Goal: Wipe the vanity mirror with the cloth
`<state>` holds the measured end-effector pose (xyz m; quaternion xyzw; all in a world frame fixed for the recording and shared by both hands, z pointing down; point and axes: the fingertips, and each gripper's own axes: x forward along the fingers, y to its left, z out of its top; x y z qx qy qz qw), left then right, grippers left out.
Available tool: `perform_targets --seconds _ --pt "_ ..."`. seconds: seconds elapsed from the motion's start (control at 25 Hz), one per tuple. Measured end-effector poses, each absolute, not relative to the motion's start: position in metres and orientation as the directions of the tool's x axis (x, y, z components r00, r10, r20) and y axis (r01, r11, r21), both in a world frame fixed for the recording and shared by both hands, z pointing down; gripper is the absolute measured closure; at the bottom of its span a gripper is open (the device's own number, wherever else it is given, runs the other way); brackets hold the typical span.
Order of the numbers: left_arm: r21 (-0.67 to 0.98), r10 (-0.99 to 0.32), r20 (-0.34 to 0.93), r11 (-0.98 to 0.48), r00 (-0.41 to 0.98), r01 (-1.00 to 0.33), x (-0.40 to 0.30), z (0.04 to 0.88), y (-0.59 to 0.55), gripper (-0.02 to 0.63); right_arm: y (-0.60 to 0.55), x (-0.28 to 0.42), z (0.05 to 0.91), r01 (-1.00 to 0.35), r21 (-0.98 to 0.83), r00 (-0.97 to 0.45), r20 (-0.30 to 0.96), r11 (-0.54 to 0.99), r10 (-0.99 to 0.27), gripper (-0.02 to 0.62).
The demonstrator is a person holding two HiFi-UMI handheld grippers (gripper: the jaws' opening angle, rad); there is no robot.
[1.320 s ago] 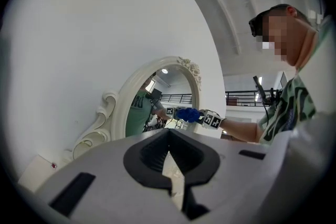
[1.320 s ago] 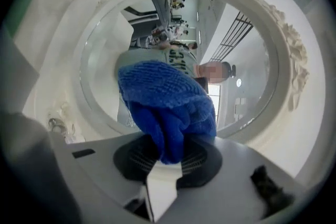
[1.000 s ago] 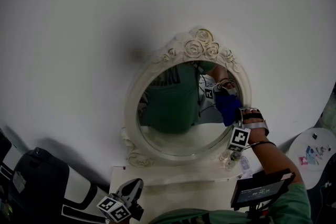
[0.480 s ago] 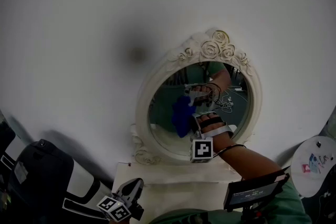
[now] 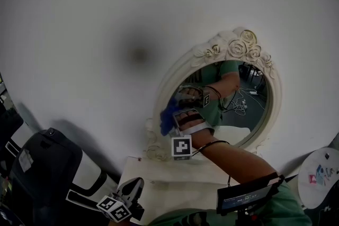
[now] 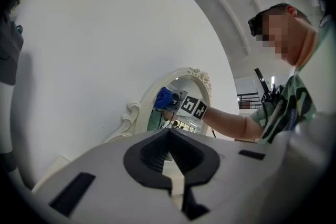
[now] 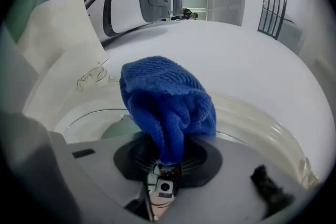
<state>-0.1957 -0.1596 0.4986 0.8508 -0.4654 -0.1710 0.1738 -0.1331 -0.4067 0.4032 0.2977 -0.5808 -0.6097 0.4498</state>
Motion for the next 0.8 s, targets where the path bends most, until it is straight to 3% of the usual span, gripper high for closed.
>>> perform_targets --seconds 0.2,0.48,0.8 --pt "0.442 -0.830 -0.135 -0.539 0.541 -0.717 -0.181 0.492 -0.167 0.597 -0.407 -0.103 0.410 0.208 0.970 -0.383 0.202 0.129 -0.901 0.509" --pt "0.436 -0.792 -0.130 -0.586 0.596 -0.683 -0.158 0.488 -0.181 0.597 -0.405 0.004 0.411 0.147 0.976 -0.298 0.198 0.160 -0.934 0.509" --pt "0.437 -0.754 -0.120 -0.624 0.646 -0.648 -0.135 0.490 -0.191 0.597 -0.411 0.148 0.424 0.099 0.974 -0.072 0.213 0.205 -0.974 0.509"
